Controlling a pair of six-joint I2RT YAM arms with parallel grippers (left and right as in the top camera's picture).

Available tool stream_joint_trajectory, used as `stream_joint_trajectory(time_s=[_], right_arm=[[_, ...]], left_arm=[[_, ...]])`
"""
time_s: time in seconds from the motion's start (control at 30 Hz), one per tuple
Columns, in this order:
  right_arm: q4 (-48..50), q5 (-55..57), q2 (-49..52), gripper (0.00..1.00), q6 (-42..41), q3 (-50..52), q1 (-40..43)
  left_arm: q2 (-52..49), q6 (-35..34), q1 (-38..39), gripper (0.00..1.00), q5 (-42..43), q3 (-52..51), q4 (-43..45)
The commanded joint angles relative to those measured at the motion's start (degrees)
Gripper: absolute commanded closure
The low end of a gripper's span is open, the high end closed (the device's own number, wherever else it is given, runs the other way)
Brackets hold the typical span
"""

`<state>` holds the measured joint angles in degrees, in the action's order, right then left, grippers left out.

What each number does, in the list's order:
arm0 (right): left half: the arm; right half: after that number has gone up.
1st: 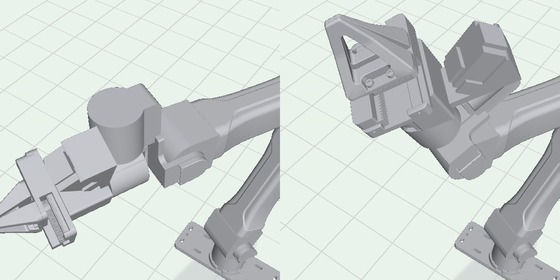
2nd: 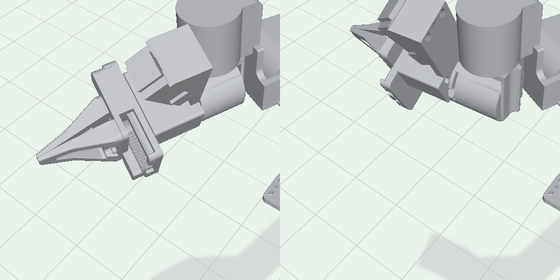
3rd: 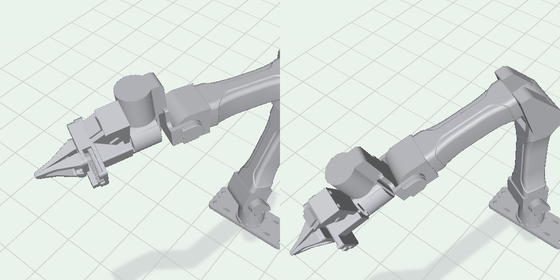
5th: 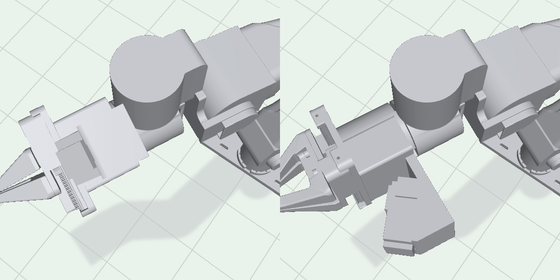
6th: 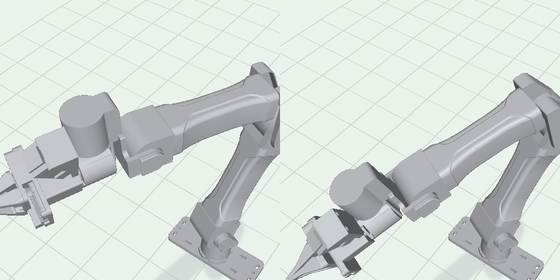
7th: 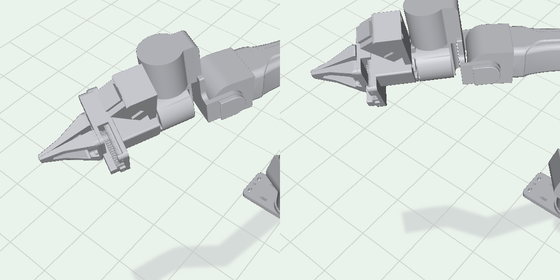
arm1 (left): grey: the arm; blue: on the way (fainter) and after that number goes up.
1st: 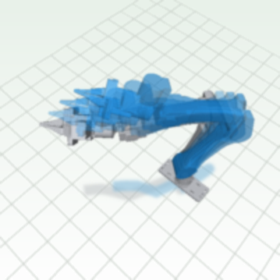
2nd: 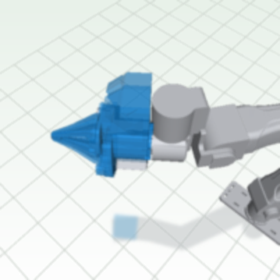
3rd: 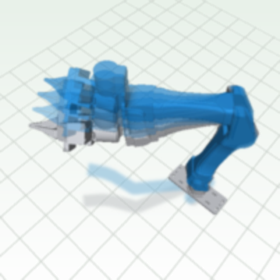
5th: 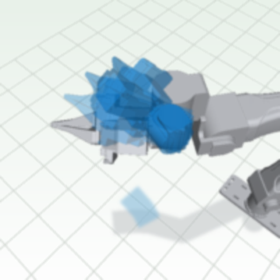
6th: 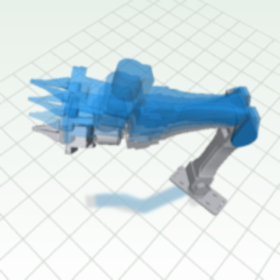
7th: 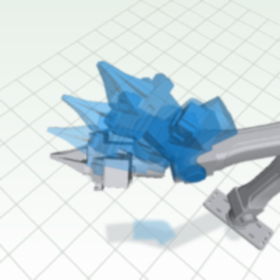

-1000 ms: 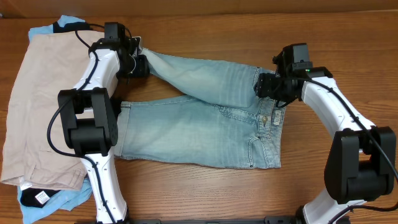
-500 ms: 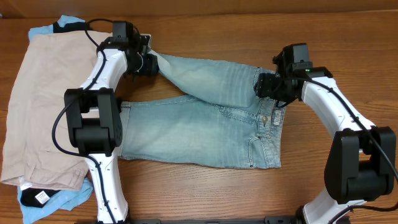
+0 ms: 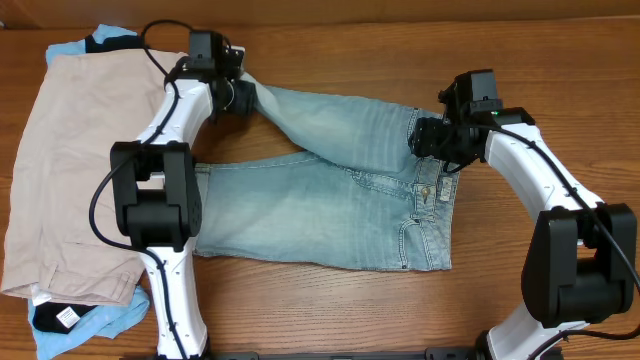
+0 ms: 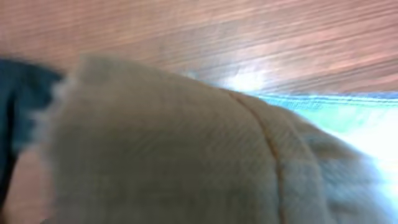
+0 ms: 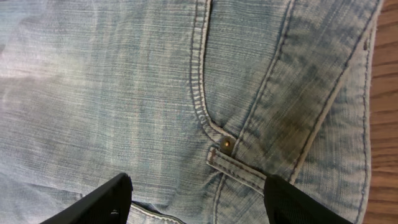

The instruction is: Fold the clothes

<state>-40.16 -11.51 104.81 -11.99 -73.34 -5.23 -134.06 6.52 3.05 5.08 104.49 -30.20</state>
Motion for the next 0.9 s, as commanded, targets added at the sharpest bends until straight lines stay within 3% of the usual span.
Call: stream_joint_trajectory(time_s=[0.0, 0.13, 0.33, 0.87], right_arm=[[0.0, 0.5, -1.5, 0.28, 0.2, 0.3, 0.1], [0.0, 0.5, -1.5, 0.28, 0.2, 0.3, 0.1], [0.0, 0.5, -1.5, 0.28, 0.2, 0.3, 0.1], [0.0, 0.5, -1.5, 0.28, 0.2, 0.3, 0.1]], left_arm=[[0.8, 1.2, 1.4, 0.25, -0.6, -0.5, 2.5], [0.3, 1.2, 2.2, 0.24, 0.0, -0.5, 5.8], [-0.4, 0.1, 2.9, 0.32, 4.7, -0.5, 8.2], [-7.4, -1.8, 3.4, 0.36, 4.6, -0.5, 11.3]])
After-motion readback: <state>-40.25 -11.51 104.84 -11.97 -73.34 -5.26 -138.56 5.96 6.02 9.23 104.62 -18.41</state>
